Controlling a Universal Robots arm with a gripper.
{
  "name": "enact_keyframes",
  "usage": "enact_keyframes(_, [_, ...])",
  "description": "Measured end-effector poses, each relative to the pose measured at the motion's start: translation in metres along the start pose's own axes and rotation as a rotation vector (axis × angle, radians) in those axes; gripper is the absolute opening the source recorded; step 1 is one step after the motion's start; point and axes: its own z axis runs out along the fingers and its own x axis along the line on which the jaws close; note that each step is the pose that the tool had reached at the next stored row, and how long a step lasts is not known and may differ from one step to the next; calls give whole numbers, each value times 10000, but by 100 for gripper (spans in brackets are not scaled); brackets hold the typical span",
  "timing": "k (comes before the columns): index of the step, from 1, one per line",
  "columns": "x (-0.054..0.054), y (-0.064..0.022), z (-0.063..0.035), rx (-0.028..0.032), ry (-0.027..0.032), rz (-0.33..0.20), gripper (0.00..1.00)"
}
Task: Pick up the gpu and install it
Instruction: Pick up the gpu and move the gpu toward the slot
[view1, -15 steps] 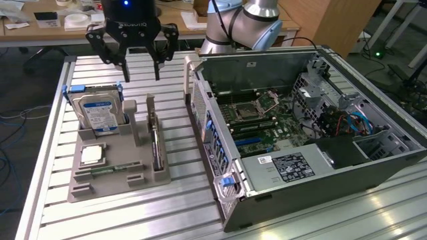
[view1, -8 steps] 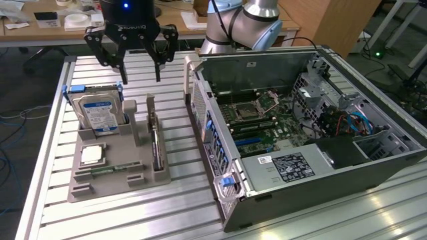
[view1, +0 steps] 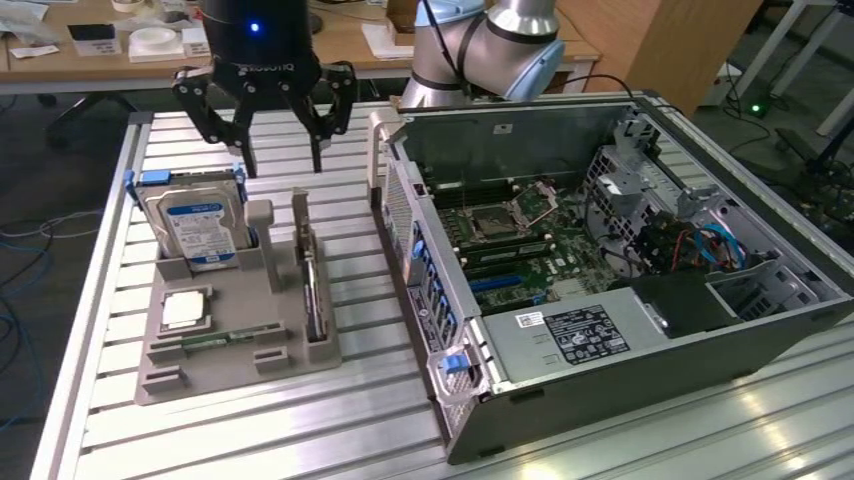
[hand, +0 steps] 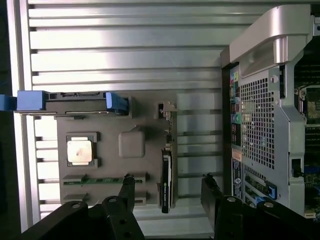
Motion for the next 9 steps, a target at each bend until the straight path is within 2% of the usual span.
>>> enact_keyframes(6, [2,-8,109,0,8,-22,65])
enact_keyframes(9, [3,-12,162,-1,69,-163,65])
